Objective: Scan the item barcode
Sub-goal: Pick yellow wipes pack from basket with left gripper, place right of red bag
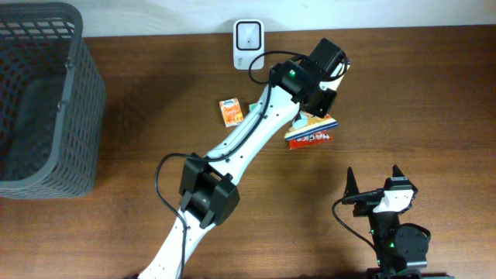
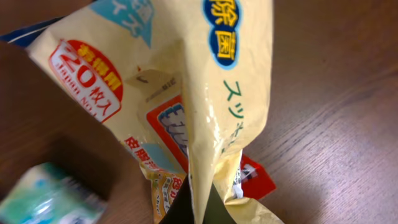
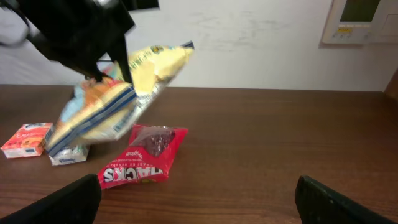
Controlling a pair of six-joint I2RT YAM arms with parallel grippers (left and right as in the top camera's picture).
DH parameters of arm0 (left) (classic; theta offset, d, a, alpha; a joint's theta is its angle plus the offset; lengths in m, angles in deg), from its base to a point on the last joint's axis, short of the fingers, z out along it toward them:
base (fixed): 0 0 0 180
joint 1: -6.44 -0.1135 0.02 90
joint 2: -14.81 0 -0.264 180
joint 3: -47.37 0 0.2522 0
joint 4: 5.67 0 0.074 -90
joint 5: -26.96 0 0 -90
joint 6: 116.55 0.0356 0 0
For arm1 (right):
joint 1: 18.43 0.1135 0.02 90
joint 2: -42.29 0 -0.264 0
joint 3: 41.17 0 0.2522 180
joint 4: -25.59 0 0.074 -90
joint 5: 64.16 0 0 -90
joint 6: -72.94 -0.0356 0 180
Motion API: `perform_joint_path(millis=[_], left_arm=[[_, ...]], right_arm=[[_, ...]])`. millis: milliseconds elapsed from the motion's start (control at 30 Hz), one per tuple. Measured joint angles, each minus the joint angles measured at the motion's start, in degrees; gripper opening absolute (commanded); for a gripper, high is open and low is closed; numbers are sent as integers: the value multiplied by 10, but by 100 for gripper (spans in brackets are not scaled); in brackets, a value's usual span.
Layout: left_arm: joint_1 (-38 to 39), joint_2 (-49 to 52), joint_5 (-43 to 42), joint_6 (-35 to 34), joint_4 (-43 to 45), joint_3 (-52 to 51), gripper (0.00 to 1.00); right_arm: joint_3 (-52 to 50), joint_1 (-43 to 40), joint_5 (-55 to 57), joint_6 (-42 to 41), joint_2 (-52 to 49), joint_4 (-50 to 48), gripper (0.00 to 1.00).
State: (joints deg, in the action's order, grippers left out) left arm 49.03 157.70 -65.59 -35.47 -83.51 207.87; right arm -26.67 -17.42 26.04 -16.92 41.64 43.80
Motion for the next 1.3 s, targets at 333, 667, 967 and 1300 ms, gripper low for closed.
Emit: perform_joint_path(millis=[333, 667, 967, 1300], left_arm=[[3, 19, -91, -180, 70, -5, 8], [27, 19, -66, -183, 169, -98, 24], [-85, -10, 19, -135, -34, -19, 100], [-271, -217, 26, -131, -299, 16, 99]], right_arm=[[0, 0, 0, 0, 0, 0, 98], [0, 0, 0, 0, 0, 0, 99], [0, 0, 0, 0, 0, 0, 98], [0, 0, 0, 1, 0, 0, 99]])
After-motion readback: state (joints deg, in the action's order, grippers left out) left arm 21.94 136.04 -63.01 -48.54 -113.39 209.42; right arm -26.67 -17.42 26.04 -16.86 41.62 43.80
